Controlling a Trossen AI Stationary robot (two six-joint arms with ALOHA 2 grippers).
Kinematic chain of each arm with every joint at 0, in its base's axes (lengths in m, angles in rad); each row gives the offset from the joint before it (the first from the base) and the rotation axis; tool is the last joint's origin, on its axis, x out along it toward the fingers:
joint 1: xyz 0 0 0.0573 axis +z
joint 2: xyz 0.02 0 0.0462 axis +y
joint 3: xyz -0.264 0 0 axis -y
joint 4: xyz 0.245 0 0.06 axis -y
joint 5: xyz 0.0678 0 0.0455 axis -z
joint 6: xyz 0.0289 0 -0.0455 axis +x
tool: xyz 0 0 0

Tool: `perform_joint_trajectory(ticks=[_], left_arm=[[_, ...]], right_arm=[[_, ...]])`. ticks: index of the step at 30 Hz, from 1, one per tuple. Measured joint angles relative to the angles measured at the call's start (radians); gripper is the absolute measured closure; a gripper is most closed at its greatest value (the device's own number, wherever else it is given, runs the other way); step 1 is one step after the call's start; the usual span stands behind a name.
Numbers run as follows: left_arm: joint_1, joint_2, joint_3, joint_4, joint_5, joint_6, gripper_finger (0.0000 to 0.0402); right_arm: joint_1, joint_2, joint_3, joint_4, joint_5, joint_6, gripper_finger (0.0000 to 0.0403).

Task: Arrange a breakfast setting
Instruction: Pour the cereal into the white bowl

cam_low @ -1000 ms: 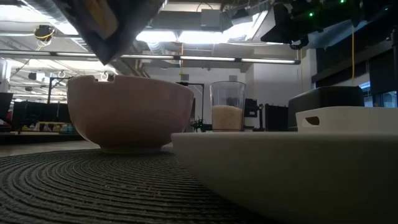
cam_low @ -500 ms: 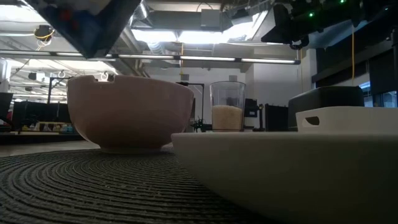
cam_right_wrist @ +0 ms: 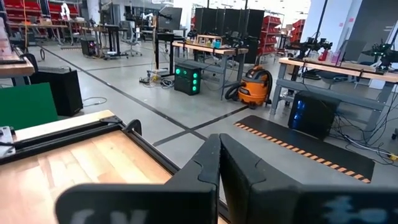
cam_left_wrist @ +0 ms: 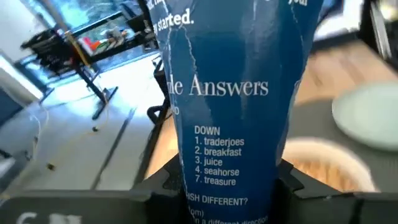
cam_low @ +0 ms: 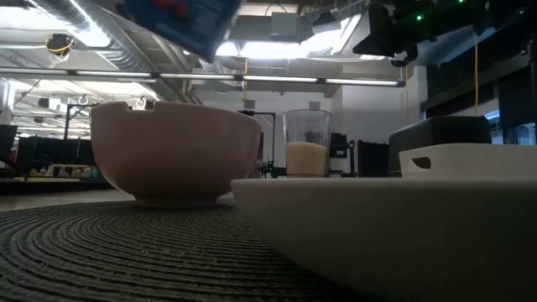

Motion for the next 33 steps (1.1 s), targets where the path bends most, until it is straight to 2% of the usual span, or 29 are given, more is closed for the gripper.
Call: perform_joint_trajectory(ticks=[7, 10, 12, 16, 19, 23, 27, 31, 33], left_arm=[[0.134, -0.015, -0.227, 0.48, -0.06, -0.081, 0.0291], [0.237, -0.011, -0.306, 0.639, -0.028, -0.081, 0.0291], [0.333, 0.006, -0.358, 0.739, 0.029, -0.085, 0.0291], [0.554, 0.068, -0.434, 0.893, 0.286, -0.157, 0.0291], [0.71, 0.144, -0.456, 0.956, 0.473, -0.15, 0.0292], [0.921, 0.297, -0.46, 1.078, 0.726, -0.133, 0.0292], [1.092, 0.495, -0.46, 1.285, 1.009, -0.161, 0.0292], [1.181, 0.697, -0.46, 1.503, 1.179, -0.182, 0.0292], [1.197, 0.773, -0.46, 1.602, 1.201, -0.188, 0.0292]], right_arm=[[0.0, -0.001, 0.0, 0.057, -0.052, -0.014, 0.0393], [0.0, -0.012, 0.0, 0.072, -0.054, -0.018, 0.0393], [0.0, -0.027, 0.0, 0.098, -0.055, -0.049, 0.0393], [0.0, -0.072, 0.0, 0.183, -0.055, -0.142, 0.0393], [0.0, -0.113, 0.0, 0.189, -0.055, -0.187, 0.0393], [0.0, -0.174, 0.0, 0.121, -0.055, -0.198, 0.0393], [0.0, -0.229, 0.0, 0.019, -0.055, -0.197, 0.0393], [0.0, -0.27, 0.0, -0.04, -0.055, -0.196, 0.0393], [0.0, -0.29, 0.0, -0.054, -0.055, -0.196, 0.0393]])
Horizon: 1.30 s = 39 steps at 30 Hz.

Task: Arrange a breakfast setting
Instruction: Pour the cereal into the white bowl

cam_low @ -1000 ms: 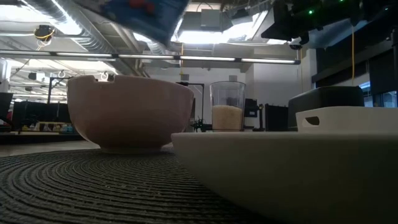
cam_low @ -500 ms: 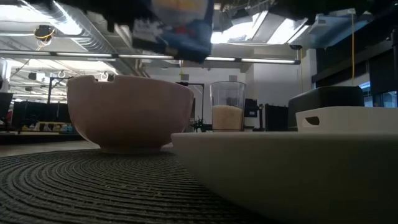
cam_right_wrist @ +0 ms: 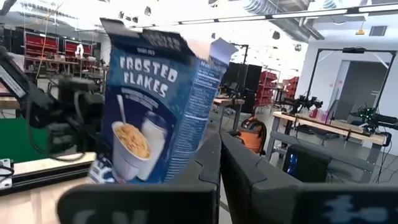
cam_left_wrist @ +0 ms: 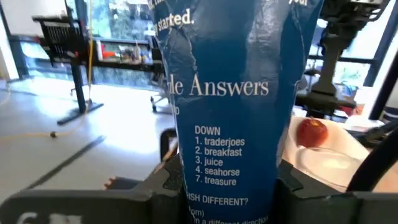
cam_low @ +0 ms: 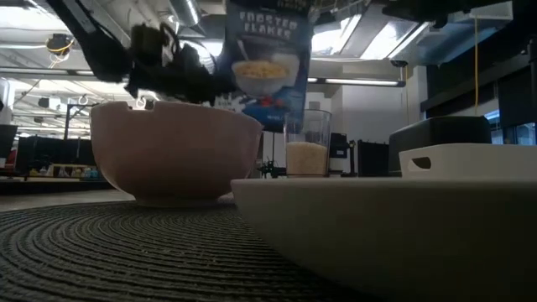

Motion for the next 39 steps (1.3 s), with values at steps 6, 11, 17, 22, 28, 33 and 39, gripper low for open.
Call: perform_joint_trajectory(ticks=[6, 11, 17, 22, 28, 33, 39], left_arm=[[-0.019, 0.192, 0.084, 0.066, 0.007, 0.052, 0.0292], [-0.05, 0.316, 0.206, 0.042, 0.009, 0.128, 0.0292], [-0.054, 0.423, 0.272, 0.014, -0.04, 0.189, 0.0292], [-0.059, 0.478, 0.281, -0.054, -0.057, 0.266, 0.0292], [-0.075, 0.479, 0.299, -0.082, -0.045, 0.333, 0.0292], [-0.077, 0.478, 0.299, -0.086, -0.071, 0.381, 0.0284], [-0.077, 0.477, 0.299, -0.098, -0.104, 0.377, 0.0264]], right_arm=[[0.0, -0.047, 0.0, -0.071, 0.0, 0.001, 0.0393], [0.0, -0.061, 0.0, -0.084, 0.01, 0.001, 0.0393], [0.0, -0.073, 0.0, -0.089, 0.011, 0.002, 0.0393], [0.0, -0.08, 0.0, -0.097, 0.011, 0.001, 0.0393], [0.0, -0.081, 0.0, -0.096, 0.036, 0.001, 0.0393], [0.0, -0.081, 0.0, -0.096, 0.035, 0.006, 0.0393], [0.0, -0.081, 0.0, -0.096, 0.033, 0.013, 0.0393]])
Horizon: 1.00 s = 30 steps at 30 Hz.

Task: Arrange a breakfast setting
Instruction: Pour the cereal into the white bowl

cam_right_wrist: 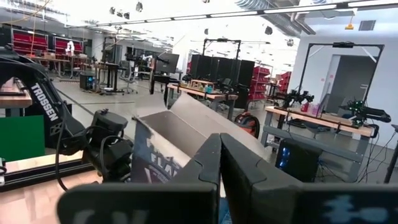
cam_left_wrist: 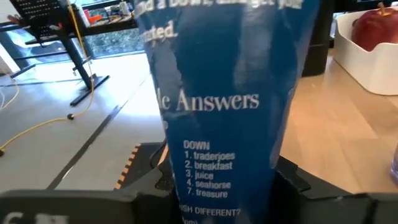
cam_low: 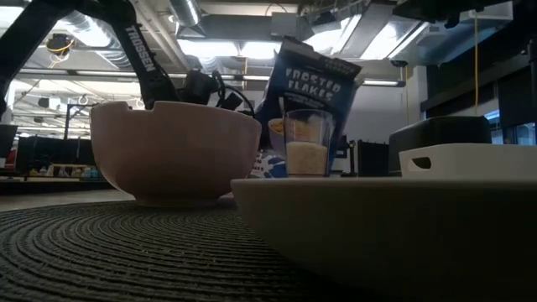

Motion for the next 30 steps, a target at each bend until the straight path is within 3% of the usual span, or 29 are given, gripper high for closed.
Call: perform_joint_trajectory(ticks=[13, 30], left_arm=[[-0.018, -0.008, 0.0, -0.074, -0.017, 0.112, 0.0219], [-0.022, -0.04, 0.0, -0.208, -0.055, 0.159, 0.0099]], right_arm=[[0.0, 0.0, 0.0, 0.001, -0.015, 0.026, 0.0393], [0.0, 0.0, 0.0, 0.002, -0.05, 0.099, 0.0393]])
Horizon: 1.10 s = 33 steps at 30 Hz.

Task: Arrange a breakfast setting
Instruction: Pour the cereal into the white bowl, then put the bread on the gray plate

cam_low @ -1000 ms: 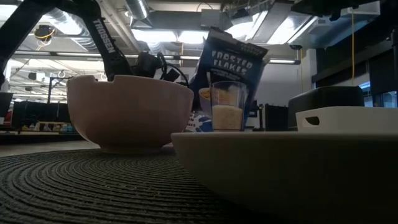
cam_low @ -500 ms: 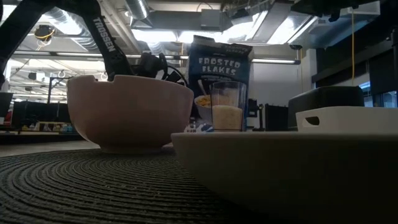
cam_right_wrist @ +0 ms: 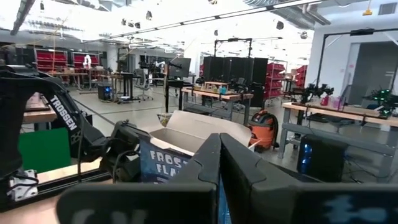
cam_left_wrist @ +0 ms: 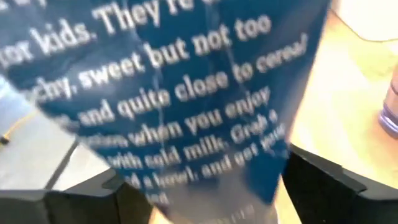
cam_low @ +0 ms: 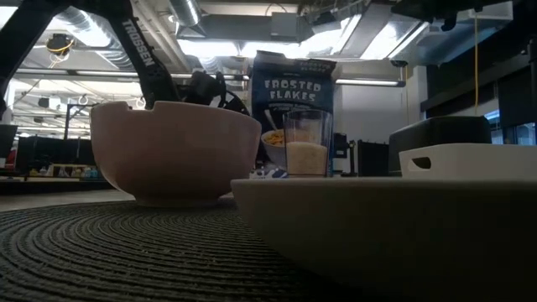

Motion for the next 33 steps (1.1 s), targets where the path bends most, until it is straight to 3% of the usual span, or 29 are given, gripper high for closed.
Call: perform_joint_trajectory(ticks=[12, 17, 24, 33], left_arm=[[-0.003, -0.14, 0.0, -0.277, -0.162, 0.062, 0.0088], [-0.012, -0.144, 0.0, -0.279, -0.19, 0.014, 0.0092], [-0.022, -0.14, 0.0, -0.273, -0.319, 0.014, 0.0092], [-0.021, -0.14, 0.0, -0.27, -0.368, 0.014, 0.0092]], right_arm=[[0.0, 0.0, 0.0, -0.001, -0.025, -0.006, 0.0393], [0.0, 0.0, 0.0, -0.006, -0.025, -0.034, 0.0393], [0.0, 0.001, 0.0, -0.051, -0.021, -0.038, 0.0393], [0.0, 0.001, 0.0, -0.053, -0.035, -0.039, 0.0393]])
